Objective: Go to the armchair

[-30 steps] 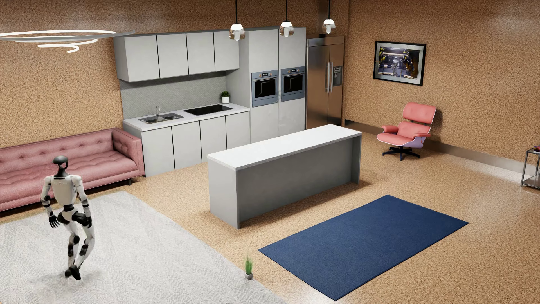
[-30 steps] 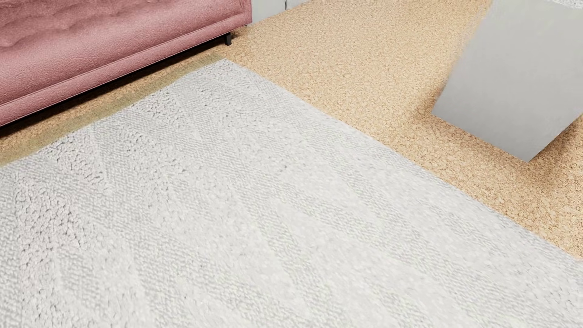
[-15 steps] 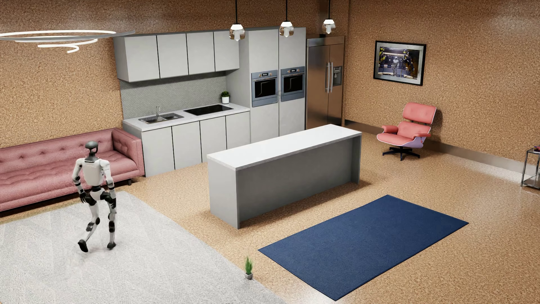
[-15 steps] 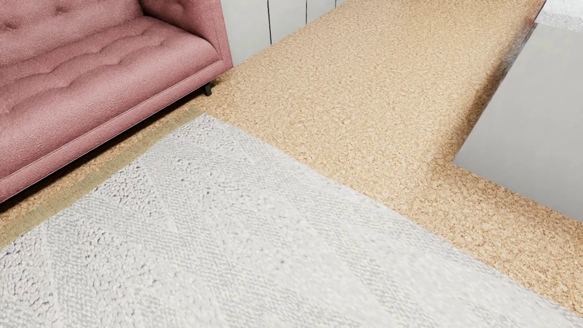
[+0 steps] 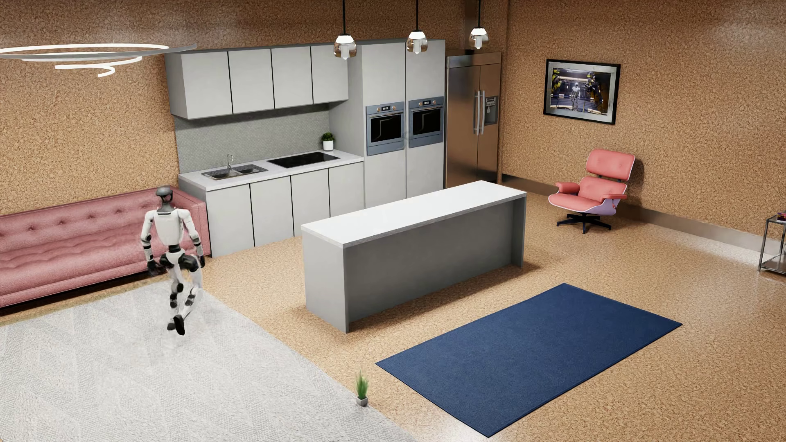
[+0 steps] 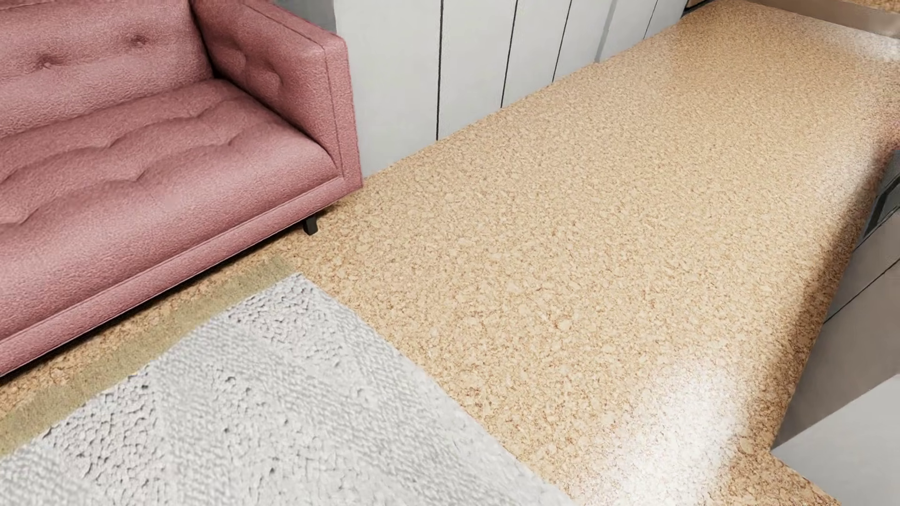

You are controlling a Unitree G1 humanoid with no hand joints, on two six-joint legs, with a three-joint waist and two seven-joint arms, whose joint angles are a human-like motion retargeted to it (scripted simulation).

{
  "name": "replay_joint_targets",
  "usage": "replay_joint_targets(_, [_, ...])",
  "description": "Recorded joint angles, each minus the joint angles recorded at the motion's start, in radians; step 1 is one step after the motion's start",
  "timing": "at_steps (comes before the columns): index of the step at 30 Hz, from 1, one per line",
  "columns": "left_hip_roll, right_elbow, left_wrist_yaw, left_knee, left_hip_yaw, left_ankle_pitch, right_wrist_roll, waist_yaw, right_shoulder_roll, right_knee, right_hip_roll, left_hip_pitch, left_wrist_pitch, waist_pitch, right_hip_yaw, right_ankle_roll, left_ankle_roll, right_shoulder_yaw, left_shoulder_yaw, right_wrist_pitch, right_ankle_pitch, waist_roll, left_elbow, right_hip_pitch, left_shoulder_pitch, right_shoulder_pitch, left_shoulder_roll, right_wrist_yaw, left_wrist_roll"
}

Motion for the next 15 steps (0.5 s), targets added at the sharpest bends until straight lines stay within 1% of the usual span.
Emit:
replay_joint_targets(1, [0.002, 0.033, 0.000, -0.043, 0.000, -0.002, 0.000, -0.072, 0.009, -0.061, 0.016, 0.071, 0.000, 0.014, 0.000, 0.000, 0.000, 0.025, 0.008, 0.000, 0.028, 0.018, -0.024, -0.090, -0.017, 0.014, 0.002, 0.000, 0.000])
replay_joint_targets(2, [0.016, 0.048, 0.000, -0.108, 0.000, -0.014, 0.000, -0.127, 0.006, -0.232, 0.034, 0.171, 0.000, 0.026, 0.000, 0.000, 0.000, 0.034, -0.020, 0.000, 0.114, 0.041, -0.065, -0.160, -0.035, 0.044, 0.016, 0.000, 0.000])
replay_joint_targets(3, [0.016, 0.077, 0.000, -0.149, 0.000, -0.021, 0.000, -0.167, 0.006, -0.458, 0.040, 0.234, 0.000, 0.028, 0.000, 0.000, 0.000, 0.031, 0.005, 0.000, 0.241, 0.046, -0.094, -0.225, -0.059, 0.065, 0.019, 0.000, 0.000])
replay_joint_targets(4, [0.014, 0.084, 0.000, -0.189, 0.000, -0.033, 0.000, -0.196, -0.003, -0.689, 0.040, 0.302, 0.000, 0.024, 0.000, 0.000, 0.000, 0.034, 0.023, 0.000, 0.265, 0.053, -0.158, -0.262, -0.071, 0.087, 0.031, 0.000, 0.000])
replay_joint_targets(5, [0.020, 0.097, 0.000, -0.202, 0.000, -0.056, 0.000, -0.223, -0.010, -0.871, 0.047, 0.345, 0.000, 0.014, 0.000, 0.000, 0.000, 0.060, 0.061, 0.000, 0.054, 0.057, -0.204, -0.283, -0.083, 0.099, 0.039, 0.000, 0.000])
replay_joint_targets(6, [0.030, 0.111, 0.000, -0.204, 0.000, -0.080, 0.000, -0.235, -0.013, -0.930, 0.051, 0.392, 0.000, 0.007, 0.000, 0.000, 0.000, 0.066, 0.083, 0.000, -0.213, 0.063, -0.241, -0.300, -0.096, 0.117, 0.053, 0.000, 0.000])
replay_joint_targets(7, [0.033, 0.090, 0.000, -0.192, 0.000, -0.095, 0.000, -0.250, -0.032, -0.937, 0.057, 0.428, 0.000, 0.004, 0.000, 0.000, 0.000, 0.098, 0.107, 0.000, -0.236, 0.072, -0.256, -0.327, -0.095, 0.135, 0.060, 0.000, 0.000])
replay_joint_targets(8, [0.031, 0.092, 0.000, -0.167, 0.000, -0.074, 0.000, -0.263, -0.038, -0.895, 0.068, 0.461, 0.000, -0.001, 0.000, 0.000, 0.000, 0.107, 0.135, 0.000, -0.092, 0.075, -0.261, -0.344, -0.083, 0.152, 0.058, 0.000, 0.000])
replay_joint_targets(9, [0.052, 0.092, 0.000, -0.093, 0.000, 0.018, 0.000, -0.259, -0.039, -0.850, 0.097, 0.478, 0.000, -0.008, 0.000, 0.000, 0.000, 0.097, 0.175, 0.000, 0.033, 0.094, -0.263, -0.333, -0.055, 0.175, 0.052, 0.000, 0.000])
replay_joint_targets(10, [0.098, 0.105, 0.000, 0.118, 0.000, 0.193, 0.000, -0.243, -0.037, -0.798, 0.143, 0.397, 0.000, -0.022, 0.000, 0.000, 0.000, 0.104, 0.171, 0.000, 0.112, 0.118, -0.223, -0.325, -0.042, 0.184, 0.039, 0.000, 0.000])
replay_joint_targets(11, [0.108, 0.125, 0.000, 0.366, 0.000, 0.270, 0.000, -0.203, -0.035, -0.751, 0.171, 0.293, 0.000, -0.023, 0.000, 0.000, 0.000, 0.116, 0.155, 0.000, 0.098, 0.120, -0.181, -0.284, -0.029, 0.179, 0.036, 0.000, 0.000])
replay_joint_targets(12, [0.137, 0.105, 0.000, 0.555, 0.000, 0.143, 0.000, -0.180, -0.043, -0.763, 0.198, 0.185, 0.000, -0.001, 0.000, 0.000, 0.000, 0.109, 0.140, 0.000, 0.035, 0.146, -0.153, -0.200, -0.026, 0.173, 0.032, 0.000, 0.000])
replay_joint_targets(13, [0.130, 0.095, 0.000, 0.610, 0.000, 0.036, 0.000, -0.151, -0.044, -0.809, 0.196, 0.087, 0.000, 0.023, 0.000, 0.000, 0.000, 0.108, 0.105, 0.000, -0.039, 0.147, -0.130, -0.088, -0.032, 0.157, 0.025, 0.000, 0.000])
replay_joint_targets(14, [0.115, 0.125, 0.000, 0.549, 0.000, -0.020, 0.000, -0.091, -0.042, -0.841, 0.183, 0.004, 0.000, 0.026, 0.000, 0.000, 0.000, 0.101, 0.056, 0.000, -0.097, 0.127, -0.103, -0.007, -0.026, 0.123, 0.021, 0.000, 0.000])
replay_joint_targets(15, [0.107, 0.099, 0.000, 0.397, 0.000, -0.042, 0.000, -0.032, -0.054, -0.864, 0.176, -0.039, 0.000, 0.038, 0.000, 0.000, 0.000, 0.107, 0.047, 0.000, -0.162, 0.116, -0.101, 0.082, -0.009, 0.098, 0.022, 0.000, 0.000])
